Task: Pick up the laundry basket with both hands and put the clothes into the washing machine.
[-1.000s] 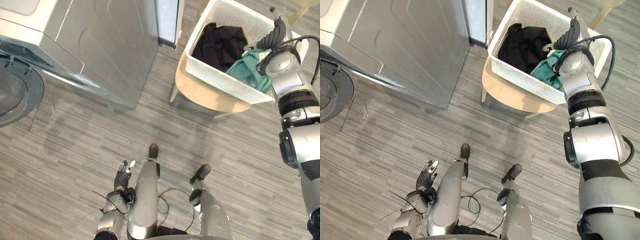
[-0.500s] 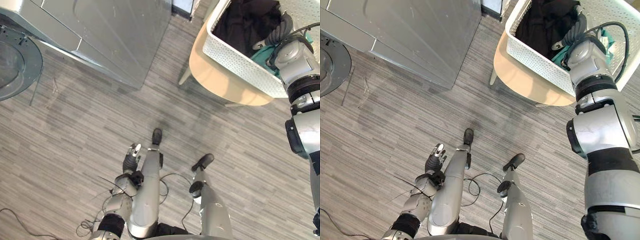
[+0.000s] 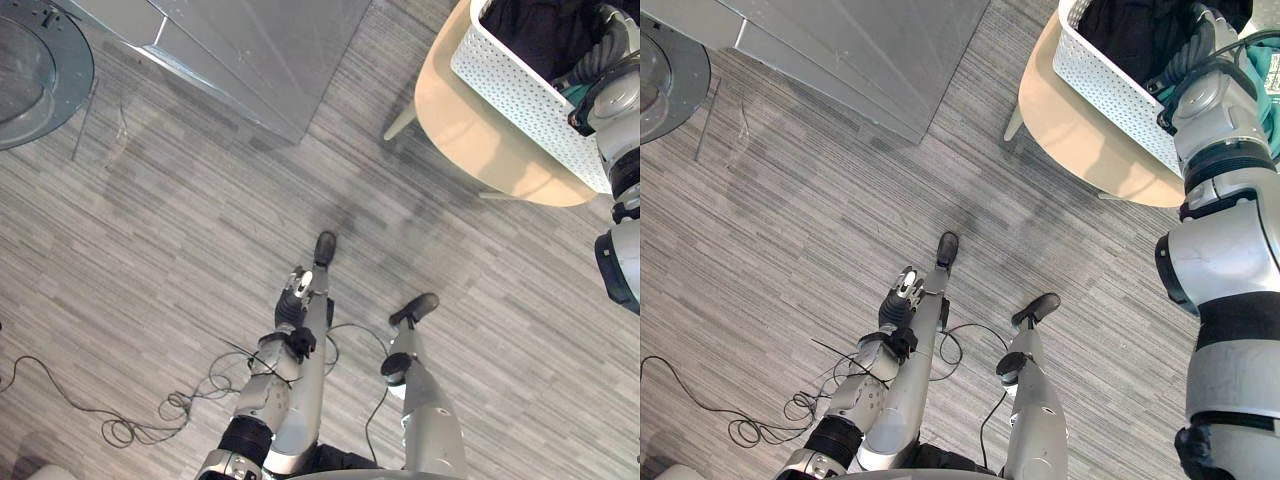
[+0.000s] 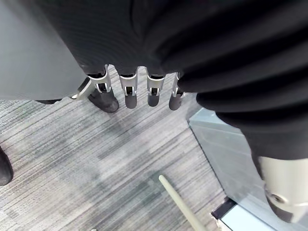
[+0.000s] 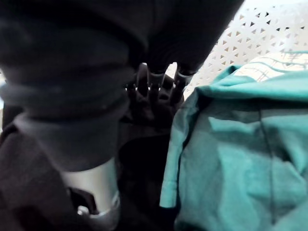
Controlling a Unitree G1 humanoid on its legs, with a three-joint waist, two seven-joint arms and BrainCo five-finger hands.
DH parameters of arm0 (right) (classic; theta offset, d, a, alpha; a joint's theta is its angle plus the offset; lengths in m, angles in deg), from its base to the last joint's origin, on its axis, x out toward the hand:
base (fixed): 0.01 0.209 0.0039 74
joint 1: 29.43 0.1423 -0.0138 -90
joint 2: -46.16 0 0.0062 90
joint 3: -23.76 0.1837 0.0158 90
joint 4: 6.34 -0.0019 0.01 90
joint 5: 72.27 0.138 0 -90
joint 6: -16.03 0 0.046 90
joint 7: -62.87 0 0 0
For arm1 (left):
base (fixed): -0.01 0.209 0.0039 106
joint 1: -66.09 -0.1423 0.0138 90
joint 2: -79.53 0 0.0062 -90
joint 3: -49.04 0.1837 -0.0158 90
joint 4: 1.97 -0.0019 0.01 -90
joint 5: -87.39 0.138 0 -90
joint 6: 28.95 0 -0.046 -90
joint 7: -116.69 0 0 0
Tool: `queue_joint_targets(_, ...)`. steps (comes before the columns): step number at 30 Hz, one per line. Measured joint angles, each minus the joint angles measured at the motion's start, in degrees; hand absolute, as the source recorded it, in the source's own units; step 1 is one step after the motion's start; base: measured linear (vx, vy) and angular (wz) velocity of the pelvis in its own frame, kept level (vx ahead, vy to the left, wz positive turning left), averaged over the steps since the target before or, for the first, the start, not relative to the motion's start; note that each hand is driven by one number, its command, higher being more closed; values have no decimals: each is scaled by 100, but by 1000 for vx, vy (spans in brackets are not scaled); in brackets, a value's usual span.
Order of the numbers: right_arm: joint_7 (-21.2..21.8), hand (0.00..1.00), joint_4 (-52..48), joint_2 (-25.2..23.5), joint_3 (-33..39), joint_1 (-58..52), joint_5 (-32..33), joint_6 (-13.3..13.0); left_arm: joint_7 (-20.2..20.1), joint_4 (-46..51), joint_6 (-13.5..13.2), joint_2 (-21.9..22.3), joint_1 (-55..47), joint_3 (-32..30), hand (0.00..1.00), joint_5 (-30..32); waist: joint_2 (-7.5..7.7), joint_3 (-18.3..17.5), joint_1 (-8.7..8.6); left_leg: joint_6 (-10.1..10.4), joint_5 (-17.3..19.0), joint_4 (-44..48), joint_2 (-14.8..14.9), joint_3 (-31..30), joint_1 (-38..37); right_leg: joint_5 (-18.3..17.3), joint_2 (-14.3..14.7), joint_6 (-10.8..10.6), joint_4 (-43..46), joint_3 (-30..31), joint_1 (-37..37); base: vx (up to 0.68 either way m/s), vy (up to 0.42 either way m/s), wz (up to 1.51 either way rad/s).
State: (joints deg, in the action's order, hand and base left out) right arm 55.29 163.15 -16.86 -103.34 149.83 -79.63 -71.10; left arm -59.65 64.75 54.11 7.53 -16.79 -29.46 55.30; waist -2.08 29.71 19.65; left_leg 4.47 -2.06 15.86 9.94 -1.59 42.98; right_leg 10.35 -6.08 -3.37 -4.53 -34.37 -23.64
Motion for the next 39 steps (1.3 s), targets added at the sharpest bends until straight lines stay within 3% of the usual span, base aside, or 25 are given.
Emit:
queue_joint_targets(11, -23, 100, -415, -33, 89, -47, 499, -11, -92, 68, -11, 132, 128, -111, 0, -219, 48, 26, -11, 51, -91, -105, 109, 8, -15, 22, 84, 27, 24, 43, -54, 16, 45, -2)
queue_joint_targets(17, -347, 100, -732, -244, 758, -162, 611, -22, -46, 67, -29, 144, 209, -117, 0, -216, 51, 24, -36, 65, -99, -94, 204, 47, -185, 36, 112, 46, 59, 179, 43, 18, 42, -9)
queue_joint_targets(24, -843, 100, -1249, -195, 1645, -160, 972, -51, 45, 22, -82, 52, 240, -118, 0, -218, 63, 17, -186, 87, -111, 4, 288, 51, -347, 34, 191, 46, 148, 286, 193, 3, 34, -3)
queue_joint_targets(26, -937, 100, -1378, -171, 1835, -158, 1077, -181, 47, 22, -97, -54, 290, -114, 0, -219, 64, 17, -233, 101, -121, 18, 305, 52, -364, 32, 207, 49, 148, 304, 213, -21, 30, -3)
queue_joint_targets(29, -1032, 100, -1533, -114, 1927, -158, 1353, -252, 47, 20, -108, -174, 295, -98, 0, -221, 83, 9, -335, 111, -131, 11, 305, 73, -380, 28, 206, 50, 146, 325, 218, -28, 35, -2)
queue_joint_targets(36, -1283, 100, -2038, 16, 2283, -182, 1583, -308, 77, 13, -117, -356, 294, -91, 0, -230, 186, 1, -390, 127, -324, -200, 300, 167, -495, 34, 216, 56, 146, 388, 210, -4, 6, -1)
queue_joint_targets(37, -1332, 0, -2092, 14, 2292, -183, 1584, -355, 86, 14, -118, -362, 294, -91, 0, -230, 202, -2, -410, 124, -339, -204, 301, 171, -496, 36, 217, 57, 146, 388, 210, 0, 0, 0)
queue_joint_targets(39, -1370, 0, -2198, 7, 2292, -187, 1580, -432, 141, 14, -118, -410, 295, -86, 0, -229, 283, -3, -483, 123, -365, -224, 301, 184, -511, 39, 217, 60, 146, 398, 209, 15, 12, -2)
